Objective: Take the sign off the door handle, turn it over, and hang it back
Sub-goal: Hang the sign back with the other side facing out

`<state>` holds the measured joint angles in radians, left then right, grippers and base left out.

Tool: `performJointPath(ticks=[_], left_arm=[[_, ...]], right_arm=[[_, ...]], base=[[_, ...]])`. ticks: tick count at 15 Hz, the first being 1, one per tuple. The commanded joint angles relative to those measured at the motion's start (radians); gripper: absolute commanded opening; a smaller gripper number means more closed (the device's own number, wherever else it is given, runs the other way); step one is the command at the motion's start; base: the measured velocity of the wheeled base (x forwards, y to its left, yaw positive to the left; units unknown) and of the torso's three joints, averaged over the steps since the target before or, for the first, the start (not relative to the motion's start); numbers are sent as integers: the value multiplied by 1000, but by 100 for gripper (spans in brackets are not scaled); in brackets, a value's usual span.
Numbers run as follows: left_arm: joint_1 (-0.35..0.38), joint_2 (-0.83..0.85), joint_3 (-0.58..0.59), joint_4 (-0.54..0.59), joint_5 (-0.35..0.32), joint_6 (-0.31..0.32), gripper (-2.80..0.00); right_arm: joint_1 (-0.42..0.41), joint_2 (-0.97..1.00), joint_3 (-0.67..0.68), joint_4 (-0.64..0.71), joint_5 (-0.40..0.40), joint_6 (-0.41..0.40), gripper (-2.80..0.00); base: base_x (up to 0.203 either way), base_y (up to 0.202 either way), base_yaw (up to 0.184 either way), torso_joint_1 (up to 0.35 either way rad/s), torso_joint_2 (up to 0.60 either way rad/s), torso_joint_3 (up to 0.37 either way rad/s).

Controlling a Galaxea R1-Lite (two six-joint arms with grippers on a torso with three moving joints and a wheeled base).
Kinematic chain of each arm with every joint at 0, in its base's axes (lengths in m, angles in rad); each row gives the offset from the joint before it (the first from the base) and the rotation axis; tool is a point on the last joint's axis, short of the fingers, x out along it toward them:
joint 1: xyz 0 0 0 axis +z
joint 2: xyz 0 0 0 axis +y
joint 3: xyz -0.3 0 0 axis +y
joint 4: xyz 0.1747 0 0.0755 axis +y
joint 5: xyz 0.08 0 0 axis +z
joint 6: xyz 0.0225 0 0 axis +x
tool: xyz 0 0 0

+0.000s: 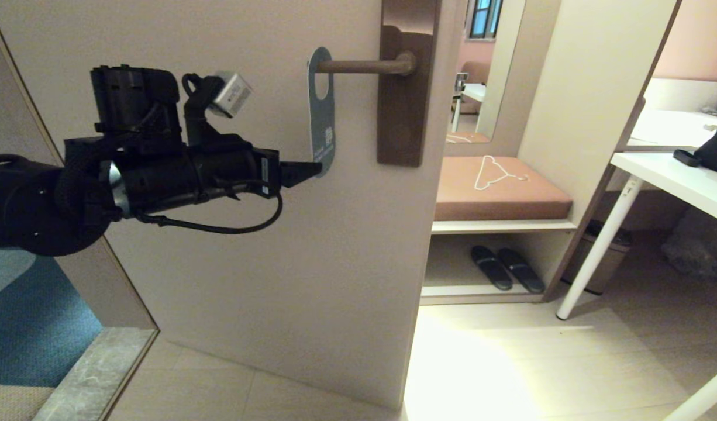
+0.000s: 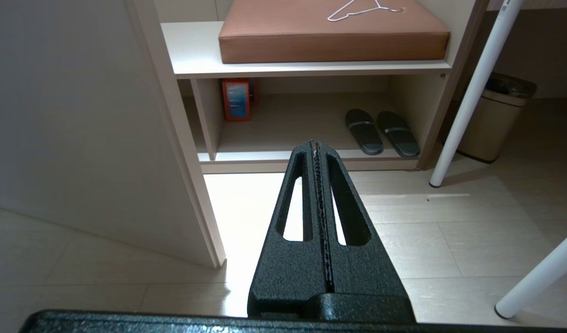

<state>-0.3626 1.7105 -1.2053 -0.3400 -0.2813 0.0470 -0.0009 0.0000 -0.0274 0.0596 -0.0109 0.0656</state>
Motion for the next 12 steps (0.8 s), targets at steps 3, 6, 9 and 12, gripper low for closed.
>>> performJointPath(ticks=[3,6,9,12], left_arm=[[88,-32,1,-2,-47,2,-280],[102,-43,1,-2,-79,3,-280],[97,-48,-5,-2,-85,4,-280],[93,-26,-69,-2,-86,2,-280]], right_arm=[[0,1,0,0,0,0,-280],[0,1,0,0,0,0,-280],[1,0,0,0,0,0,-280],[-1,0,0,0,0,0,-280]], base=[[0,0,0,0,0,0],[0,0,0,0,0,0],[0,0,0,0,0,0],[0,0,0,0,0,0]])
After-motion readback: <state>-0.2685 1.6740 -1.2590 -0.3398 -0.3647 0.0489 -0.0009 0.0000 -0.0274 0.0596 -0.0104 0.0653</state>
